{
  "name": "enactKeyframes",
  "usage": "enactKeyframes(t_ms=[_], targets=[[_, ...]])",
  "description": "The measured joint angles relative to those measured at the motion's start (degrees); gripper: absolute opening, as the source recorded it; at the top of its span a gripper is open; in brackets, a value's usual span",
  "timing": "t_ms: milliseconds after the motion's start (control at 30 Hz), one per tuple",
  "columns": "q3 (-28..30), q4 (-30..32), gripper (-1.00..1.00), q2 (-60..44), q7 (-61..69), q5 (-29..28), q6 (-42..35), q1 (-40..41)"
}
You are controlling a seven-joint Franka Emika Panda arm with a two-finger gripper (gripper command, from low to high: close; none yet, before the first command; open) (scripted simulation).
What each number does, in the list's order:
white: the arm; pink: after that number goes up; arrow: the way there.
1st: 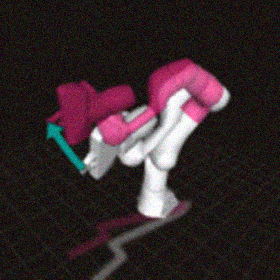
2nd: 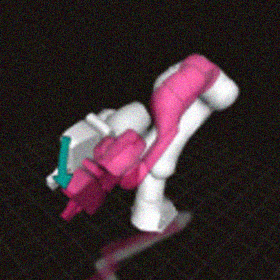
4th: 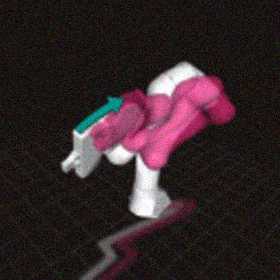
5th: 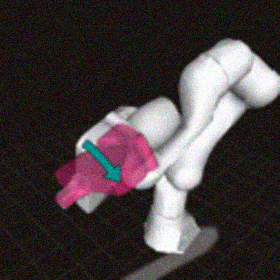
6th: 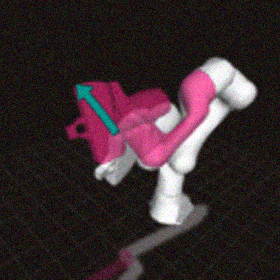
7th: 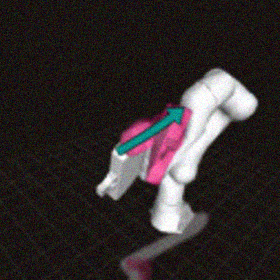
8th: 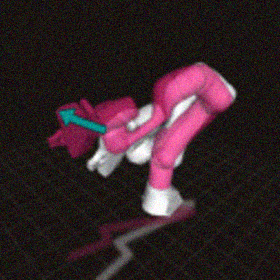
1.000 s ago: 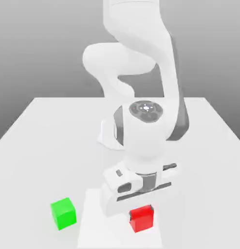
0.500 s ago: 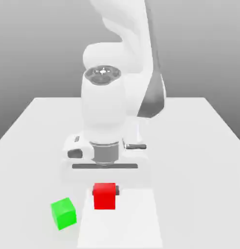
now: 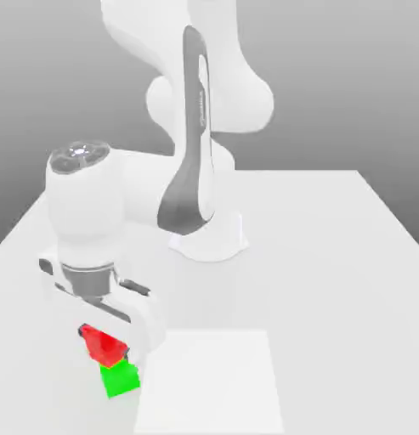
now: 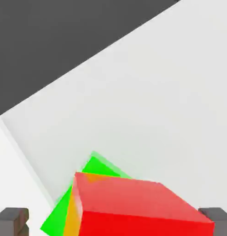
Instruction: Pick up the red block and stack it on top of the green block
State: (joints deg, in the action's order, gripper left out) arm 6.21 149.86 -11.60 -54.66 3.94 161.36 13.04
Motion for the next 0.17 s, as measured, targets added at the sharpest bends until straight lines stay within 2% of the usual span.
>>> enactKeyframes(t_ms=[167], targets=[[0.8,0.35,1.0,7.66,-2.0,-2.74,-7.23,-0.2]])
